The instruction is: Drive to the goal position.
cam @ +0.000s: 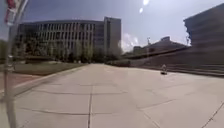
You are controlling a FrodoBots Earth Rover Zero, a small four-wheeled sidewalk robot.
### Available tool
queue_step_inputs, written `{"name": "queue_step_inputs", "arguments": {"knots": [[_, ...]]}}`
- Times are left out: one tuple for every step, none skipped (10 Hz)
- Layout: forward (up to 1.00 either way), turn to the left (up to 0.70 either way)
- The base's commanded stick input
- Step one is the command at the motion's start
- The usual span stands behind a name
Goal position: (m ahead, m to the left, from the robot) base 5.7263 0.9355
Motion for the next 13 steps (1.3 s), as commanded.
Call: {"name": "queue_step_inputs", "arguments": {"knots": [[0.85, 0.00], [0.85, 0.00], [0.85, 0.00], [0.85, 0.00], [0.85, -0.05], [0.85, -0.14], [0.85, -0.30], [0.85, -0.30], [0.85, -0.30], [0.85, -0.30], [0.85, -0.24], [0.85, 0.00], [0.85, 0.00]]}}
